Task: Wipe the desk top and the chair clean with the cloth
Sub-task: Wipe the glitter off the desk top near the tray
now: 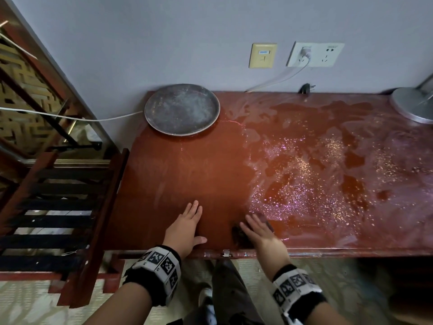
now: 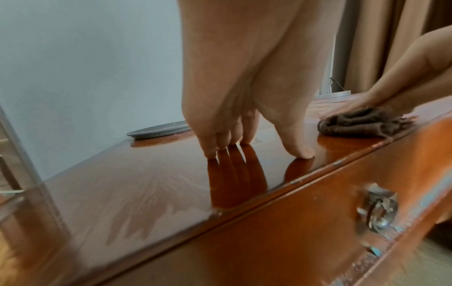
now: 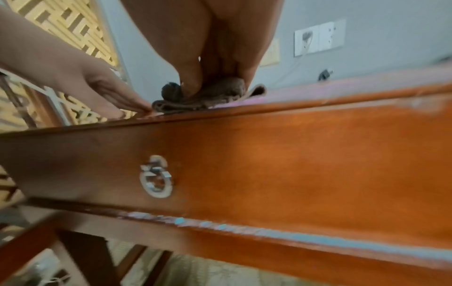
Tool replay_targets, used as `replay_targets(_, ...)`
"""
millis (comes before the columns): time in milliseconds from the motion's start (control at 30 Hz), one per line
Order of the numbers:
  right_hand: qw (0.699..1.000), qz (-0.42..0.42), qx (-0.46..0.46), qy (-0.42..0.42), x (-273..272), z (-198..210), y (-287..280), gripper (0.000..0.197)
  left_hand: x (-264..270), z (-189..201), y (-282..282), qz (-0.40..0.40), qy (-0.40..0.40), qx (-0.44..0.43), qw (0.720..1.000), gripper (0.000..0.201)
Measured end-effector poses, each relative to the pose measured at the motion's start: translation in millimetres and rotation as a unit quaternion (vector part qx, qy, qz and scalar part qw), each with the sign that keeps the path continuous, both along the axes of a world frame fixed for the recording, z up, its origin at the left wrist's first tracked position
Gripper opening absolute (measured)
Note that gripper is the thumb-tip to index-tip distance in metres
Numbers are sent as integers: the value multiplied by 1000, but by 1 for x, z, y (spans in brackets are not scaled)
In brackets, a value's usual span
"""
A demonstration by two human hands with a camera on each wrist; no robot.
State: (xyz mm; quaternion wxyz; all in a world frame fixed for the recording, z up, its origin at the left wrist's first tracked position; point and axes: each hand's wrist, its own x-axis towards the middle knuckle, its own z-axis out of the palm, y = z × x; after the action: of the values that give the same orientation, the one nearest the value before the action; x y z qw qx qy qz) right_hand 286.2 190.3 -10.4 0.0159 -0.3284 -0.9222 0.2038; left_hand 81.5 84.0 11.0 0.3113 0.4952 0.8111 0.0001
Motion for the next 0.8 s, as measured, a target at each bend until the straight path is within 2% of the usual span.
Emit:
replay_targets(100,997,-75,-11,-30,13,4,28,79,1,1,0,1,6,-2,1000,85)
replay_targets(167,994,-103,-20,-31,3,9,22,71,1,1,0,4,7,-3,1000,85)
replay_targets(233,997,-69,-25,-39,-10,10,5,72,2,1,0,7,3,-6,1000,85)
replay_targets(300,1000,-5,-22,-11,-14,14,-8,83,2,2,1,9,3,-6,1000,85)
replay_targets(367,999,0,-32,-16,-9,14,2,82,2,3,2,5,6,-8,1000,85)
replay_targets(467,993,-98,-43,-54,0,19,36,77,2,4,2,-1,13,-10,1000,84)
replay_targets(533,988,-122,-35,-88,-9,21,40,73,3,5,2,-2,18,-13,1000,84)
replay_targets(600,989,-95,-60,-96,-20,26,26,73,4,5,2,-1,18,-15,1000,85)
replay_targets(700,995,-6,-65,-73,-23,25,8,72,3,4,3,-4,24,-15,1000,85)
replay_targets(800,995,-31,-51,-76,-26,24,31,72,3,4,3,-4,28,-15,1000,86)
